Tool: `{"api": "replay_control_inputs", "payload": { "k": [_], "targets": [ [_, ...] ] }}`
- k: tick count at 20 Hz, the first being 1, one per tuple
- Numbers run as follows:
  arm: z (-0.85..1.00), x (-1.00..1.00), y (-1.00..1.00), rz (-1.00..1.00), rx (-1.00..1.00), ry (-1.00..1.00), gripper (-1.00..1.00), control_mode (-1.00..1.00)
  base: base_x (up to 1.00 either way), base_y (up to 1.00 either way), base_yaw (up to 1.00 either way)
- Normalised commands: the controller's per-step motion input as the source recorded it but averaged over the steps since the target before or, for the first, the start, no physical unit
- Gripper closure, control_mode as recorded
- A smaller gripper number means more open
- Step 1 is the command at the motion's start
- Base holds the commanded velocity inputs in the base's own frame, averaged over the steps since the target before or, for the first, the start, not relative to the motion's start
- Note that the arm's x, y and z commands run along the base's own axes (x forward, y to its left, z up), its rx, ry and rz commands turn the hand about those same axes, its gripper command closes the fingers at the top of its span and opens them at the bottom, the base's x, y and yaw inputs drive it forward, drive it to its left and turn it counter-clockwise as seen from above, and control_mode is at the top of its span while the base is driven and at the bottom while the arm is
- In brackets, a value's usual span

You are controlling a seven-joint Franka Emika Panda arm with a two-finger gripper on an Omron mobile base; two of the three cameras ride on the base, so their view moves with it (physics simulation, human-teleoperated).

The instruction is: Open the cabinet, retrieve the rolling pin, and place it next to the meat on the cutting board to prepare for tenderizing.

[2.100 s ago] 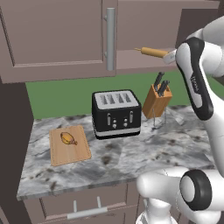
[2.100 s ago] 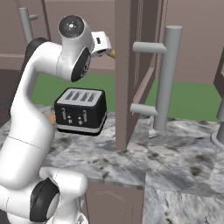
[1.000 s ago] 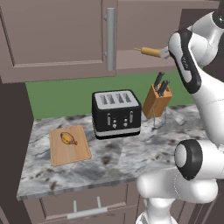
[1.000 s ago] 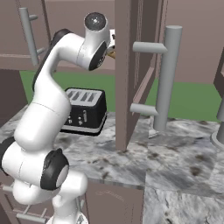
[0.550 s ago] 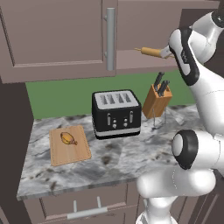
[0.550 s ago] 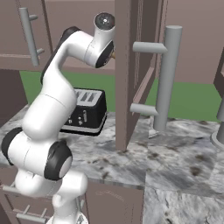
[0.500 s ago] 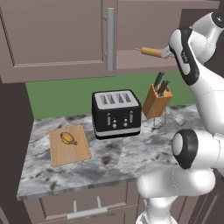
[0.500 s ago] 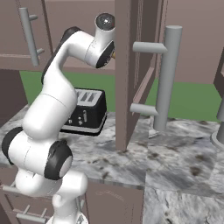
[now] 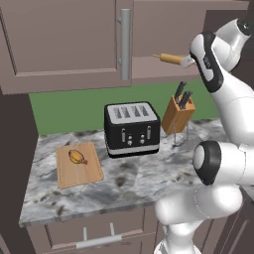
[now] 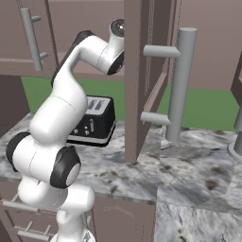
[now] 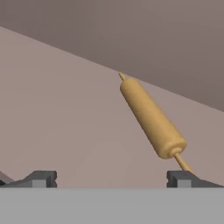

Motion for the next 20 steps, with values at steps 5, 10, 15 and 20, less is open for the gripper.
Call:
{"api": "replay_control_inputs", "payload": {
  "k": [5, 10, 15, 20],
  "targets": [
    [-0.10, 0.27, -0.05, 0.03, 0.00, 0.00, -1.00, -1.00, 0.00, 0.00, 0.00],
    [-0.04, 0.33, -0.07, 0.01, 0.00, 0.00, -1.00, -1.00, 0.00, 0.00, 0.00],
    [0.00, 0.37, -0.09, 0.00, 0.00, 0.00, -1.00, -1.00, 0.00, 0.00, 0.00],
    [-0.01, 0.38, -0.07, 0.00, 0.00, 0.03, -1.00, -1.00, 0.00, 0.00, 0.00]
  ]
}}
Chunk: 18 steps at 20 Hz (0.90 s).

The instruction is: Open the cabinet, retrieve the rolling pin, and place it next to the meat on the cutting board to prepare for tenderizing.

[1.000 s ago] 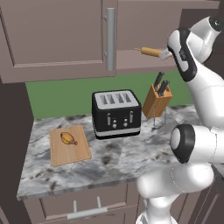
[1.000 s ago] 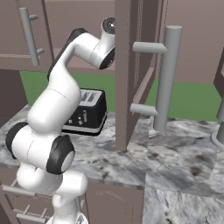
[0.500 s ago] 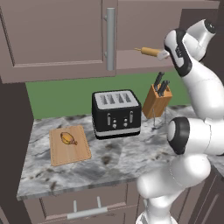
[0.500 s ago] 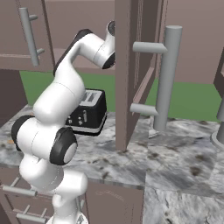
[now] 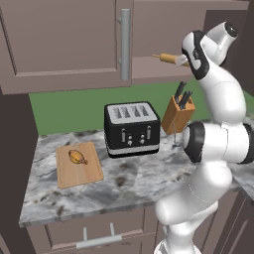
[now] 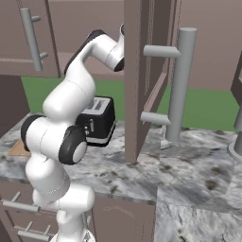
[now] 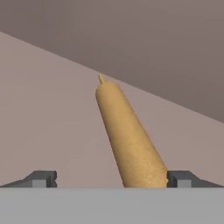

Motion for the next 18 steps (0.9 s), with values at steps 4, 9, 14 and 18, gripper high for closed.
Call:
{"api": "replay_control_inputs", "payload": {
  "k": [4, 9, 14, 18],
  "targets": [
    [-0.08, 0.34, -0.09, 0.01, 0.00, 0.05, -1.00, -1.00, 0.00, 0.00, 0.00],
    [-0.03, 0.38, -0.11, 0.04, 0.00, 0.05, -1.00, -1.00, 0.00, 0.00, 0.00],
    [-0.11, 0.23, -0.10, 0.06, 0.00, 0.03, -1.00, -1.00, 0.00, 0.00, 0.00],
    [-0.27, 0.09, 0.00, 0.07, 0.00, 0.01, 1.00, -1.00, 0.00, 0.00, 0.00]
  ]
}}
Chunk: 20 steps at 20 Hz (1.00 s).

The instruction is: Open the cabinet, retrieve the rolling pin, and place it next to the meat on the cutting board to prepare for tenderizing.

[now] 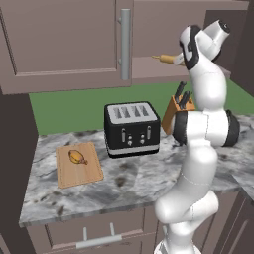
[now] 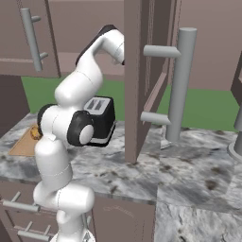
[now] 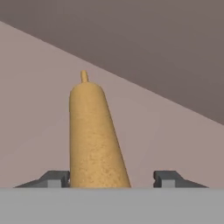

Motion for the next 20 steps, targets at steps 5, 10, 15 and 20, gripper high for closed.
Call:
{"api": "replay_control_inputs", "payload": {
  "k": [5, 10, 15, 20],
  "targets": [
    [-0.25, 0.01, 0.07, 0.07, 0.00, 0.01, 1.00, -1.00, 0.00, 0.00, 0.00],
    [-0.16, -0.14, 0.37, 0.01, 0.00, -0.01, 1.00, -1.00, 0.00, 0.00, 0.00],
    [-0.05, -0.53, 0.70, 0.00, 0.00, -0.07, 1.00, -1.00, 0.00, 0.00, 0.00],
    [-0.21, -0.71, 0.74, 0.00, -0.01, -0.15, 1.00, -1.00, 0.00, 0.00, 0.00]
  ]
}}
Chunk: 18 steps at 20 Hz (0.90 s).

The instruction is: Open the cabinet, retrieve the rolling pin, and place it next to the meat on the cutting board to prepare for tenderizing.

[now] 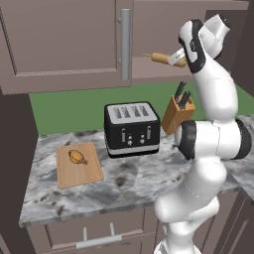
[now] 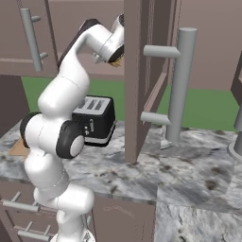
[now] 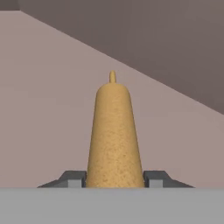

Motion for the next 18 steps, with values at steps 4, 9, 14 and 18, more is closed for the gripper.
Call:
{"api": "replay_control_inputs", "payload": {
  "k": [4, 9, 14, 18],
  "targets": [
    [-0.31, -0.93, 0.74, 0.00, 0.00, -0.26, 1.00, -1.00, 0.00, 0.00, 0.00],
    [-0.02, -0.98, 0.61, 0.00, 0.01, -0.13, 1.00, -1.00, 0.00, 0.00, 0.00],
    [0.02, -0.97, 0.35, 0.00, 0.05, -0.01, 1.00, -1.00, 0.00, 0.00, 0.00],
    [0.00, -0.88, 0.01, 0.00, 0.05, 0.01, 1.00, -1.00, 0.00, 0.00, 0.00]
  ]
}}
